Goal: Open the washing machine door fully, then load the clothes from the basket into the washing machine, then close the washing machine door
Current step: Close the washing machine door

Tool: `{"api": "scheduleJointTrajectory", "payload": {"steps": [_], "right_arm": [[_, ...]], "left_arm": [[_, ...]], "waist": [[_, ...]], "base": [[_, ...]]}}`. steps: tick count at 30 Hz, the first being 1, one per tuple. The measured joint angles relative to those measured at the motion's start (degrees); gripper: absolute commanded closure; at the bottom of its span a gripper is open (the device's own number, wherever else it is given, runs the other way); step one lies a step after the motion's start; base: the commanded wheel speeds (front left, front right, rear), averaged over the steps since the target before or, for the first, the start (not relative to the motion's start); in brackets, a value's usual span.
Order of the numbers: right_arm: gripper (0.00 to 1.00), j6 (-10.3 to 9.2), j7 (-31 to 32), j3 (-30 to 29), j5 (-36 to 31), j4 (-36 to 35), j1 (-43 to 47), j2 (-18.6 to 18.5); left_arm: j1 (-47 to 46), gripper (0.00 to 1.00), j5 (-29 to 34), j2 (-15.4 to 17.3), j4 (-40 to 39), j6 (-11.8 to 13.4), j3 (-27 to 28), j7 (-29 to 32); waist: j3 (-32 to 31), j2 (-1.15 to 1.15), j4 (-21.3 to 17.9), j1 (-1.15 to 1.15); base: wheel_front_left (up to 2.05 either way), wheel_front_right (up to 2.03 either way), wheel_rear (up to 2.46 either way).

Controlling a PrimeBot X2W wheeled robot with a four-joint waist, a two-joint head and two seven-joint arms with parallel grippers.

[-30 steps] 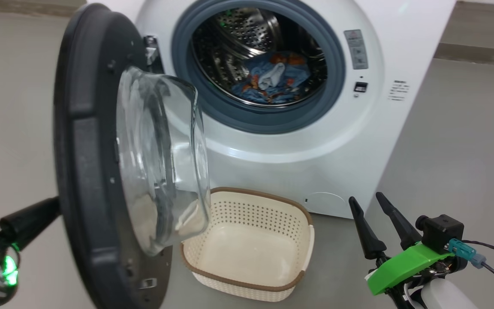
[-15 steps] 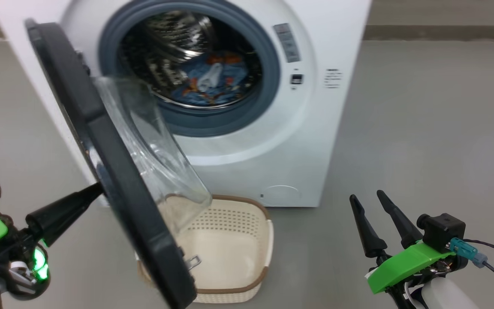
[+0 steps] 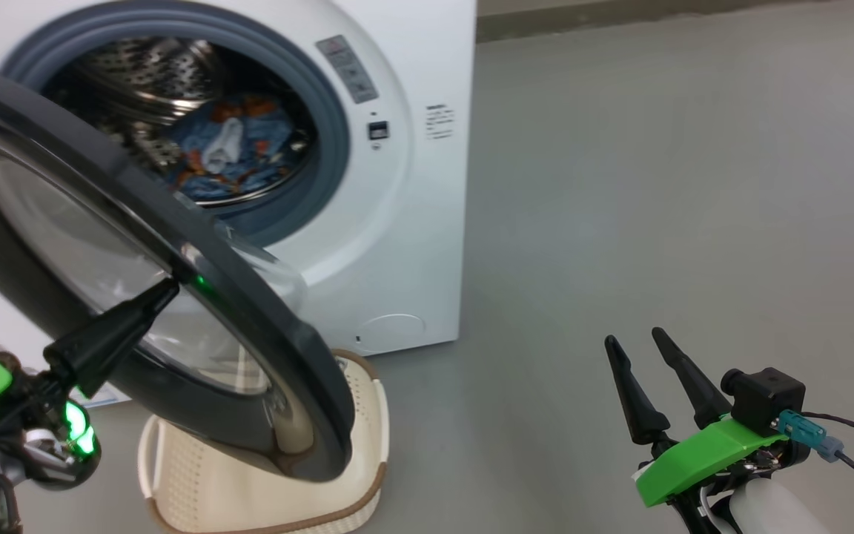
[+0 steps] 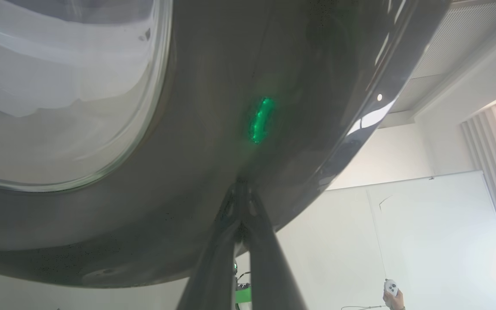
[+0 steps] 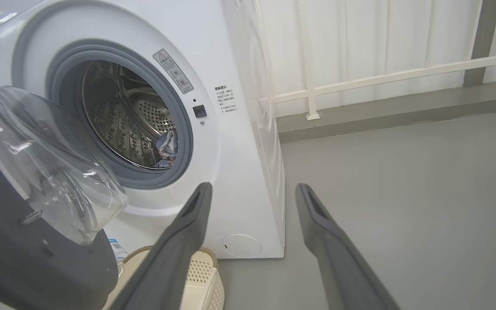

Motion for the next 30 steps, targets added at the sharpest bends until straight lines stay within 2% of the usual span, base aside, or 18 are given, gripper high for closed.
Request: {"api": "scheduleJointTrajectory", "payload": {"steps": [7, 11, 19, 20, 21, 22, 24, 27, 30], "right_arm": [[0.0, 0.0, 0.0, -0.1, 0.0, 0.0, -0.1, -0.2], [0.0, 0.0, 0.0, -0.1, -0.4, 0.0, -0.1, -0.2], [0.0, 0.0, 0.0, 0.0, -0.4, 0.1, -0.1, -0.2], [0.0, 0.0, 0.0, -0.1, -0.4, 0.1, -0.1, -0.2], [0.0, 0.0, 0.0, -0.1, -0.4, 0.1, -0.1, -0.2], [0.0, 0.0, 0.0, -0.1, -0.4, 0.1, -0.1, -0.2], [0.0, 0.0, 0.0, -0.1, -0.4, 0.1, -0.1, -0.2], [0.0, 0.0, 0.0, -0.1, -0.4, 0.1, -0.1, -0.3], [0.0, 0.0, 0.0, -0.1, -0.4, 0.0, -0.1, -0.3]], "left_arm": [[-1.4, 1.0, 0.0, -1.4, 1.1, -0.9, -0.1, -1.0], [-1.5, 1.0, 0.0, -1.5, 1.5, -1.2, -0.1, -1.0], [-1.5, 1.0, 1.8, -0.8, 1.3, -3.6, -1.0, -1.3], [-1.4, 0.88, 3.1, -0.1, 1.2, -4.6, -1.5, -1.4], [-1.3, 0.67, 3.7, 0.3, 1.0, -5.2, -1.6, -1.5], [-1.1, 0.53, 4.1, 0.5, 0.9, -5.7, -1.6, -1.5], [-0.4, 0.0, 4.8, 0.5, 0.2, -6.7, -1.6, -2.6], [1.6, 0.0, 7.5, 0.6, -0.6, -8.8, -1.5, -5.1], [3.6, 0.0, 11.3, 0.9, -1.0, -12.8, -1.4, -8.7]], "waist": [[0.9, 0.0, -2.3, 0.0], [0.7, 0.0, -1.5, 0.0], [0.1, 0.0, 0.9, 0.0], [-0.1, 0.0, 1.6, 0.0], [-0.2, 0.0, 2.0, 0.0], [-0.3, 0.0, 2.4, 0.0], [-0.5, 0.0, 3.1, 0.0], [-0.8, 0.0, 4.0, 0.0], [-1.0, 0.0, 4.6, 0.0]], "base": [[0.0, 0.0, 0.0], [0.0, 0.0, 0.0], [0.0, 0.0, 0.0], [0.0, 0.0, 0.0], [0.0, 0.0, 0.0], [0.0, 0.0, 0.0], [0.0, 0.0, 0.0], [0.0, 0.0, 0.0], [0.0, 0.0, 0.0]]}}
